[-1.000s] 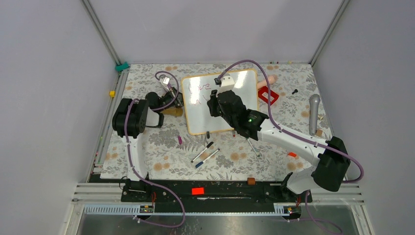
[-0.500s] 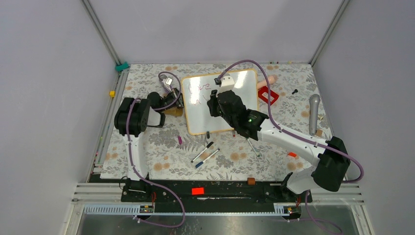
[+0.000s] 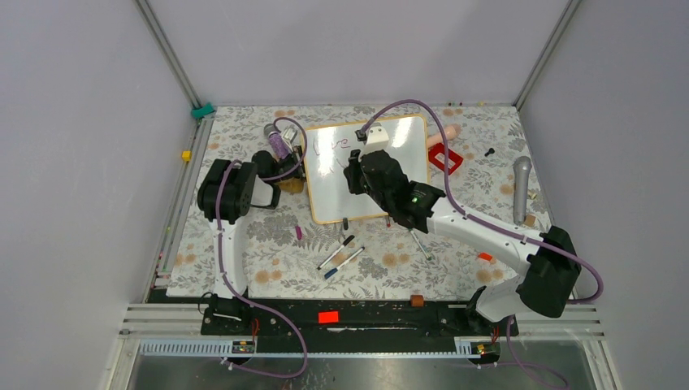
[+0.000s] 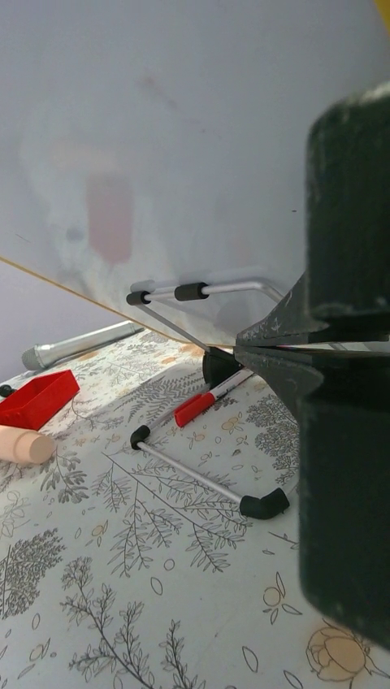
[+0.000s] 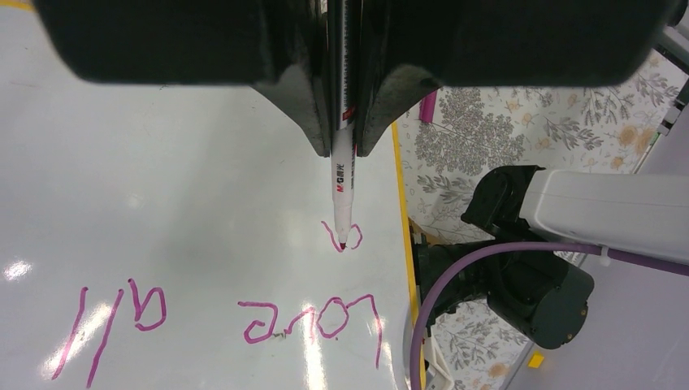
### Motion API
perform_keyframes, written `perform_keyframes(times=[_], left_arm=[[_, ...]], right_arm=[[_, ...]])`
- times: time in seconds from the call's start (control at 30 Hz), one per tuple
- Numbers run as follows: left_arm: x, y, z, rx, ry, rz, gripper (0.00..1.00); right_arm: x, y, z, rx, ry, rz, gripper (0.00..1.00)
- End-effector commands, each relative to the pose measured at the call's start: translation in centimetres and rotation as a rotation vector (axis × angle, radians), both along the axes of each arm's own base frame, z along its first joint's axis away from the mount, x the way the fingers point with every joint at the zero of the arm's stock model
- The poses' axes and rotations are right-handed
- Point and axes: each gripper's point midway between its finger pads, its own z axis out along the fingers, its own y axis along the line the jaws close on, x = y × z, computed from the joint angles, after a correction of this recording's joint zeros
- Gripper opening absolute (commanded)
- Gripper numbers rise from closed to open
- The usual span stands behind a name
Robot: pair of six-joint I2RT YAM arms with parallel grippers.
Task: Write a sentence on the whiteboard
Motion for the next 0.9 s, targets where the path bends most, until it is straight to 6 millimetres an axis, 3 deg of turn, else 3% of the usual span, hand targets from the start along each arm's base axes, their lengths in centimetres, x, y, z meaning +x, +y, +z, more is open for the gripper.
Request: perform_keyframes(times=[0.0,0.63,0.87], left_arm=[[-0.8,-0.8,2.0,-0.006,-0.113,-0.059,0.0],[-0.5,-0.9,2.5,-0.004,-0.151,-0.057,0.0],[-0.4,-0.9,2.4,-0.004,-0.148,-0.052,0.0]], right_arm=[[0.2,0.4,0.0,0.01,0.019,0.01,0.0],[1.0,2.0,-3.2,-0.073,0.122,-0.022,0.0],[1.9,1.8,-3.1,-0.095,0.105,-0.078,0.0]])
